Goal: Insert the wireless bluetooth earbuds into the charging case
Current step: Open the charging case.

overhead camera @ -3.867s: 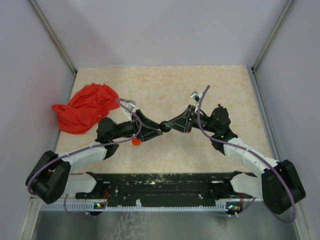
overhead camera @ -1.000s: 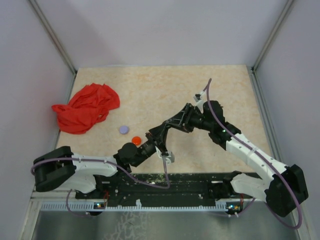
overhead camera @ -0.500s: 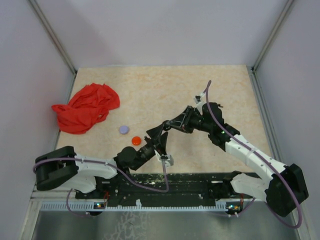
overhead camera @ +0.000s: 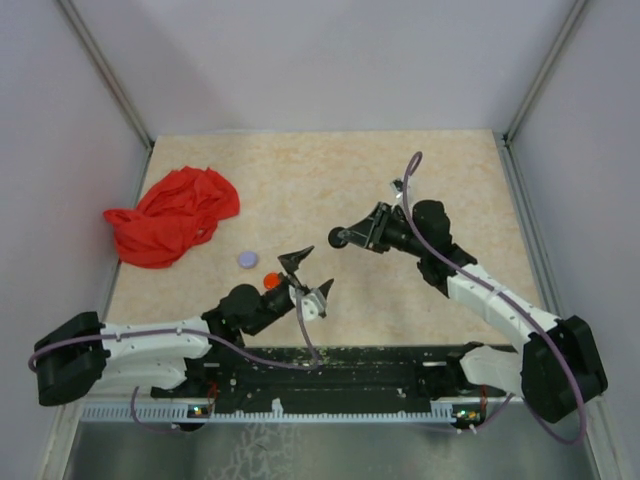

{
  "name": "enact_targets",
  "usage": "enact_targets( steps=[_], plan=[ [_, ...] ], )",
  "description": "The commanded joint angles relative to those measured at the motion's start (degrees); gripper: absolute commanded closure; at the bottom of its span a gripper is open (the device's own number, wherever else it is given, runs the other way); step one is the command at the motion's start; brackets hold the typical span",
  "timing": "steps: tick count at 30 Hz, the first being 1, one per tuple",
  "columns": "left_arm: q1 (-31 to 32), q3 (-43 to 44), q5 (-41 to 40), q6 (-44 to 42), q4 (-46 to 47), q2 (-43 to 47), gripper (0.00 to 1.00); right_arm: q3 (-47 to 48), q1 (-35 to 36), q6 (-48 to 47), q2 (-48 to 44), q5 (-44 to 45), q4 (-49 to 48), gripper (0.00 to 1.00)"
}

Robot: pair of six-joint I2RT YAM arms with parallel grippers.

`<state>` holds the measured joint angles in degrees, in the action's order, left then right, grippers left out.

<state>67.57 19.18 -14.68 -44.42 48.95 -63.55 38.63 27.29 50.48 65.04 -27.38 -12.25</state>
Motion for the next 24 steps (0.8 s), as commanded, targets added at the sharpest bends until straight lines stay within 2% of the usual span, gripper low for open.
enact_targets(
  steps=[1,6,9,13,19,24],
  plan=[
    [-5.4,1.9,11.1,19.1,-10.8,4.9,0.1,0.7,-0.9,-8.7,1.3,-5.8,-8.9,1.0],
    [-16.6,2.4,28.3,35.8,-10.6,7.5,0.06,0.2,-1.0,-15.7,1.1,-8.6,-11.0,1.0],
    [-20.9,3.7,37.4,43.3,-8.5,6.4,0.06,0.1,-1.0,-18.7,0.8,-10.1,-11.8,1.0],
    [-25.3,4.1,45.2,52.5,-3.7,4.8,0.1,-0.9,-1.0,-20.3,0.2,-12.7,-14.5,1.0],
    [-33.8,1.8,54.9,72.1,12.2,1.9,0.14,-2.6,-0.9,-21.7,-0.8,-16.2,-18.7,1.0],
    [-35.4,4.2,58.9,78.6,13.7,-1.5,0.24,-3.8,0.0,-20.7,-0.7,-18.4,-23.5,1.0]
  ],
)
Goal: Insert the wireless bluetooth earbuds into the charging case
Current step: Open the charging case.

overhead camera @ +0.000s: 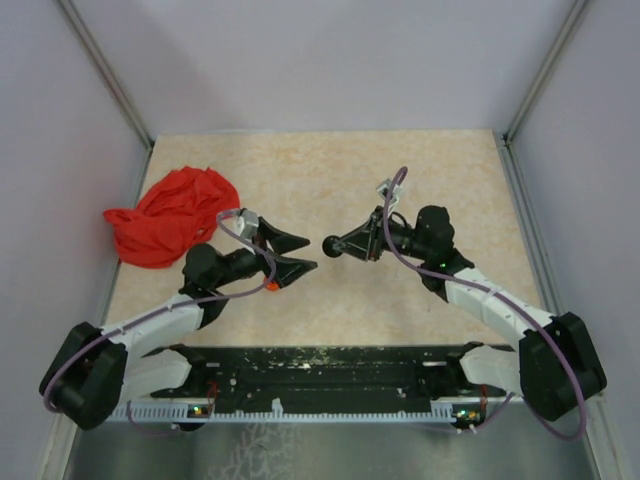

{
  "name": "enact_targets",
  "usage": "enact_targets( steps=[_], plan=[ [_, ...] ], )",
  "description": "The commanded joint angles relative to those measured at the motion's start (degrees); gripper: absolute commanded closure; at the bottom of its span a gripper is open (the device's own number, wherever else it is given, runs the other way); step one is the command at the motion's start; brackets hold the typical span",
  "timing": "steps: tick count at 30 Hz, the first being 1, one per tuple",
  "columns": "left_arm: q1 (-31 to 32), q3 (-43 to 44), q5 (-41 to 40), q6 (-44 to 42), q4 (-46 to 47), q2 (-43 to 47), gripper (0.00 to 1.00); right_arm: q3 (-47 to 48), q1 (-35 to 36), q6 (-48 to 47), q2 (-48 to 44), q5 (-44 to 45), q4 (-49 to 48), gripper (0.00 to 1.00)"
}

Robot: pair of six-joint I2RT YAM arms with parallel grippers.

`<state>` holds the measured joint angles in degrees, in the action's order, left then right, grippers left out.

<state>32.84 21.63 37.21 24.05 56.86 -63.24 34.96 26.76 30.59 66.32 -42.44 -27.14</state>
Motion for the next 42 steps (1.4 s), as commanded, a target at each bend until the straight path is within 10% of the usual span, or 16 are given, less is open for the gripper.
enact_targets(
  steps=[1,28,35,42],
  plan=[
    [-0.7,2.1,7.4,10.8,5.6,-2.2,0.25,-0.3,1.0,-0.5,-1.8,-3.8,-9.8,1.0],
    [-3.5,4.2,13.9,19.8,10.7,-7.5,0.6,2.3,7.0,-2.1,1.3,-9.5,-13.1,1.0],
    [-3.5,4.8,17.5,20.4,12.8,-9.7,0.98,2.9,7.2,-2.7,1.7,-9.1,-12.2,1.0],
    [-3.8,3.6,20.1,20.0,16.0,-8.7,1.0,3.6,7.2,-6.0,-0.2,-7.9,-6.5,0.87]
  ],
)
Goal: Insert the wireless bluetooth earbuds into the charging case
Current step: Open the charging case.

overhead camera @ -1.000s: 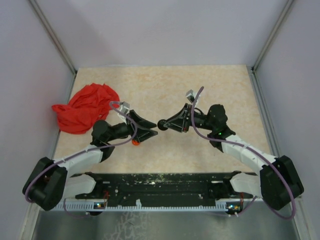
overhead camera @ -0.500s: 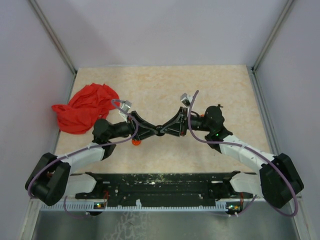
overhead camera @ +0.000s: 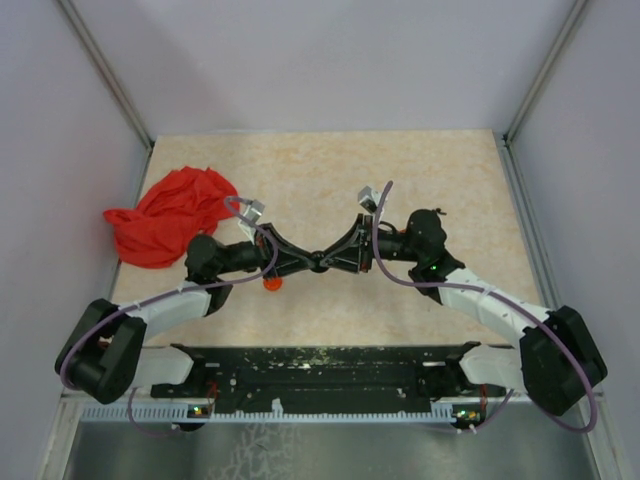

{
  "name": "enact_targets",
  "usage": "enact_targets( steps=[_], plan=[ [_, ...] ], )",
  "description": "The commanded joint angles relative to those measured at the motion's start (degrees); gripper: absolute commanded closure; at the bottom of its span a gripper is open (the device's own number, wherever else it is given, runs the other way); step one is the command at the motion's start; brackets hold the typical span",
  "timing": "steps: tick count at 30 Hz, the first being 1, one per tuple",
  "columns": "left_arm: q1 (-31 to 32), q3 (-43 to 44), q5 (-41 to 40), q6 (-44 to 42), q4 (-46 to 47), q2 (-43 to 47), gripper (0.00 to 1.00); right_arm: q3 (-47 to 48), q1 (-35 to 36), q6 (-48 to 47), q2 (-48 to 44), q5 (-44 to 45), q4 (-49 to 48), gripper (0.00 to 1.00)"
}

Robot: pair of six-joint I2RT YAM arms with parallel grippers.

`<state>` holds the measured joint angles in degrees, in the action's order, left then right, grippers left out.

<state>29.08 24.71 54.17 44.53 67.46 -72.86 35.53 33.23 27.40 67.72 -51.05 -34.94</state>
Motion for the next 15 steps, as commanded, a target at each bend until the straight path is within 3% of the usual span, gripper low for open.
enact_targets(
  steps=[1,15],
  plan=[
    [0.0,0.3,3.5,-0.4,5.8,1.2,1.0,3.0,0.7,-3.1,-1.9,0.9,1.7,0.86],
    [-0.1,-0.9,8.6,4.9,16.1,0.9,1.0,2.2,-2.7,-3.9,-3.4,-1.7,4.0,0.76]
  ],
)
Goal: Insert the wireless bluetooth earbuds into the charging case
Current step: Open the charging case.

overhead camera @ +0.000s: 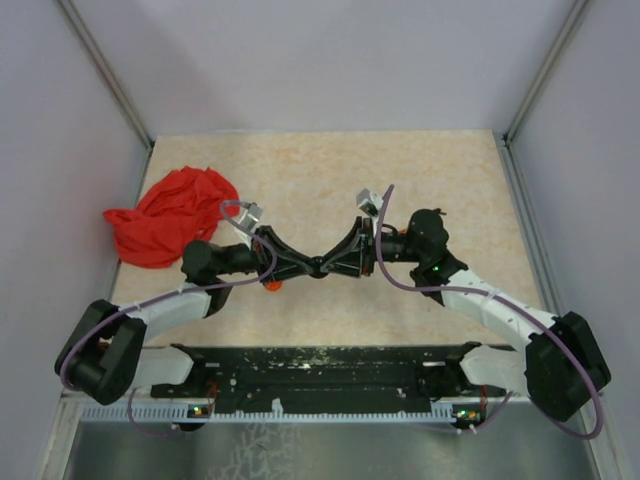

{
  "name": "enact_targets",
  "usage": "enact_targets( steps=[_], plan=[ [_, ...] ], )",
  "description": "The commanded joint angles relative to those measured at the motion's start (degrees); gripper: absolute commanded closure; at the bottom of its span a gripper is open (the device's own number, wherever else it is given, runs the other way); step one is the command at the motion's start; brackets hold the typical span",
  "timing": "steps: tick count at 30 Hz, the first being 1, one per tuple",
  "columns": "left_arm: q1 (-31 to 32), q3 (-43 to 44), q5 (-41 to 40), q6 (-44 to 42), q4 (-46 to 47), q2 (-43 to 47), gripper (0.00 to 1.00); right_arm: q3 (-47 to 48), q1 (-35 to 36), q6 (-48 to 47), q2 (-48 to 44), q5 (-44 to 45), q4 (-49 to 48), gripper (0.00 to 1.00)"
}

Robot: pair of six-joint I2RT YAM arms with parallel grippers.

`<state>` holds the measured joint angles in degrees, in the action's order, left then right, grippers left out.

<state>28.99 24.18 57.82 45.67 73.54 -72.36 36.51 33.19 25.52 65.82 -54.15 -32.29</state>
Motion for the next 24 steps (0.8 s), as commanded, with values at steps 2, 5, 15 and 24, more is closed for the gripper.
enact_targets(
  steps=[2,5,15,24],
  plan=[
    [0.0,-0.4,5.0,4.2,10.5,0.1,1.0,1.1,-3.0,-2.1,-2.0,1.4,1.7,0.75],
    [-0.1,-0.3,4.9,3.7,9.9,0.2,1.0,1.1,-3.4,-2.7,-2.7,1.5,2.8,0.72],
    [-0.5,-0.7,3.5,0.2,4.1,2.4,1.0,2.2,-4.9,-4.4,-4.1,2.4,7.7,0.68],
    [-1.4,3.1,-3.6,-13.9,-21.7,7.6,1.0,8.3,-6.6,-11.8,-6.9,10.5,22.6,0.57]
  ],
)
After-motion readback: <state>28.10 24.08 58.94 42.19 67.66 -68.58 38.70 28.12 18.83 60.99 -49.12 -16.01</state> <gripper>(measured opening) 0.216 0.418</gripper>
